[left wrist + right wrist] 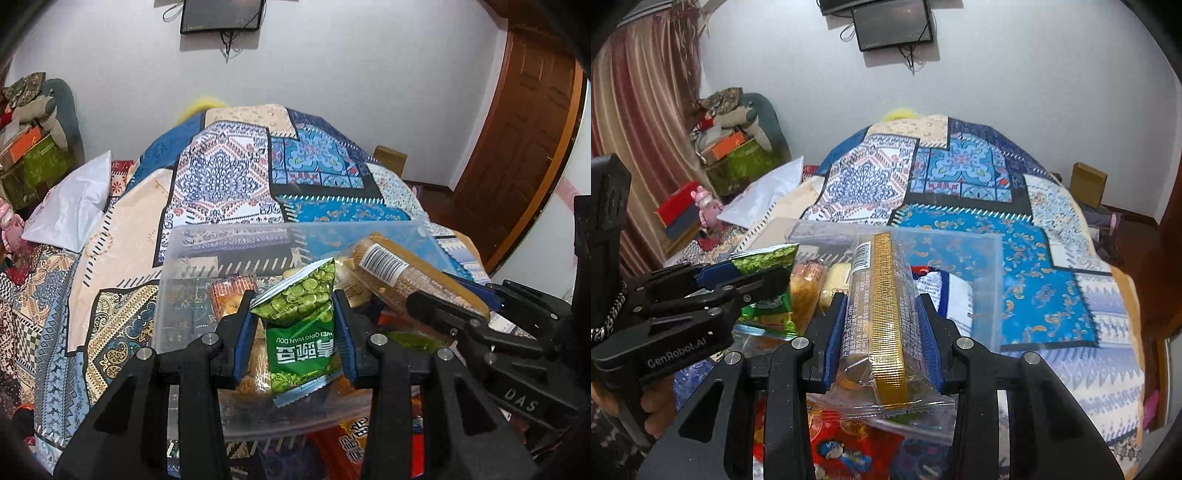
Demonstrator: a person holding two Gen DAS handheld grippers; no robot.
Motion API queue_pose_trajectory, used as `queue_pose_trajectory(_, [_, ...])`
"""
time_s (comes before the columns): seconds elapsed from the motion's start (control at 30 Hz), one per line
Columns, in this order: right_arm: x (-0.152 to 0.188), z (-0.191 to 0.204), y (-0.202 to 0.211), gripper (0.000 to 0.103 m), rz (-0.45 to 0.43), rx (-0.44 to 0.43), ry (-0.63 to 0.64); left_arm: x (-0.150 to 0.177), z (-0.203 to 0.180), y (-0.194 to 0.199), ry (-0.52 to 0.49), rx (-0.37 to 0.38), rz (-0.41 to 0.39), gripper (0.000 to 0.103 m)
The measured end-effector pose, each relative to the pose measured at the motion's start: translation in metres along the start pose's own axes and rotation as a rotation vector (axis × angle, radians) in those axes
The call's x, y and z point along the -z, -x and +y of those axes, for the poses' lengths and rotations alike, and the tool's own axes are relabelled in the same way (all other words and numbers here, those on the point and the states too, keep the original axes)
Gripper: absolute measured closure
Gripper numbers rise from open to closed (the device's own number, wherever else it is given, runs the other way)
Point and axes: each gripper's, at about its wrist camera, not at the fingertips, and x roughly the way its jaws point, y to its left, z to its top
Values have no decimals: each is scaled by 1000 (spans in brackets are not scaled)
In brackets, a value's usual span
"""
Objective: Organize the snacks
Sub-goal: 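Carry both packs over the clear box and lower them inside, then grasp the white-yellow bag with left gripper while right grasps the cracker pack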
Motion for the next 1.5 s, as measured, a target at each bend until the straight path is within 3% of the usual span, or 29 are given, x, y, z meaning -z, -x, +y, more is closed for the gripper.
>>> queue_pose_trajectory(0.27, [6,7,-4,64,38,32,47,4,8,3,40,-13,8,53])
queue_pose_trajectory(0.4, [5,7,14,56,17,33,46,6,6,23,22,-23,-20,51])
queue_pose_trajectory(0.6, [10,7,47,55,-19,31,50,18,1,57,-5,-22,-37,41])
queue_pose_trajectory(0.83, [28,0,78,54,-18,22,46,50,-6,76,-43,-6,23,37])
queue_pose_trajectory(1.23, [95,-3,68,48,151,9,90,111,-6,64,-81,0,176,37])
queue_pose_trajectory(1.5, [116,-11,42,48,247,20,80,121,-18,42,-120,41,245,37])
